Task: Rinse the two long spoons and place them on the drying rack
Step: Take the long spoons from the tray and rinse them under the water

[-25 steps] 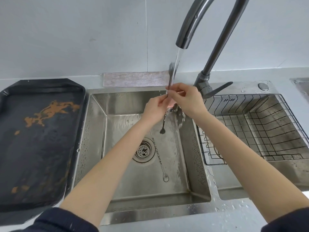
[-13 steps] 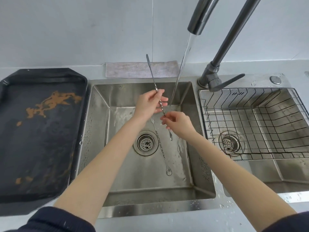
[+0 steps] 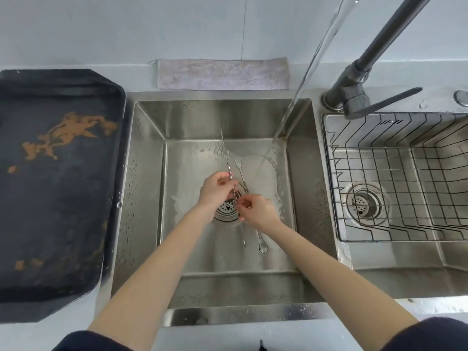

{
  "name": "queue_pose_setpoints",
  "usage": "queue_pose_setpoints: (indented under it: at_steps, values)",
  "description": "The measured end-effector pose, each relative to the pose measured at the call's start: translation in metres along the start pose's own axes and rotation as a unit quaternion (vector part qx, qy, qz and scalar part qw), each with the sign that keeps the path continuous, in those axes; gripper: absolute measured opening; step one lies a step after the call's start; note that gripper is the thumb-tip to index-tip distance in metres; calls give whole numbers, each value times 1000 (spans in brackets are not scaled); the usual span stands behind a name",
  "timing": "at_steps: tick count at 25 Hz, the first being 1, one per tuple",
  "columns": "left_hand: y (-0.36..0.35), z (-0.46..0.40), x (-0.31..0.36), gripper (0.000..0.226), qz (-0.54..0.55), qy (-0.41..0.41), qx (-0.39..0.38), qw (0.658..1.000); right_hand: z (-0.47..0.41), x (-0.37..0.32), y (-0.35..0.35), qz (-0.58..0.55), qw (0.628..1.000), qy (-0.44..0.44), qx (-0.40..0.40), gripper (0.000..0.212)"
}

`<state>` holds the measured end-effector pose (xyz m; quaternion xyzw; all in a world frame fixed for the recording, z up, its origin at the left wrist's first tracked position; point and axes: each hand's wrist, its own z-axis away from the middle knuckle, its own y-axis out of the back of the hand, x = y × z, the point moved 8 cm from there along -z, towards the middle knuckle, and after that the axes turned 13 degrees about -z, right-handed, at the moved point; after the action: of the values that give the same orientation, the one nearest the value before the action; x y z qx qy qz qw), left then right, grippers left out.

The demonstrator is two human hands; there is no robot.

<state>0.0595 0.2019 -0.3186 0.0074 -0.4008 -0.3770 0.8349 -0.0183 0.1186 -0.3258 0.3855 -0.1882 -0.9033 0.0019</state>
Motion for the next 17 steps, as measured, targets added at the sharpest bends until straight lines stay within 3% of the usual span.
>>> queue_pose_setpoints:
  at_steps: [2,4,6,10,17]
  values:
    - [-6,-8,-14,22,-21,27,-17,999,-6,12,-10,4,1000,-19,-6,24]
    - [-14,-14,-28,14,-37,57,-40,997,-13,27,-19,10,999,-45,-9,24]
    - [-18,-18,-43,30,-64,83,-42,994,-16,40,-25,22,998,-63,-15,23]
    - [-26,-28,-69,30,-105,102,-55,988,-19,53,-30,45,995,-86,-22,23]
    - [-31,-27,-81,36,-78,133,-73,985,-17,63,-35,39,993,-104,-44,30]
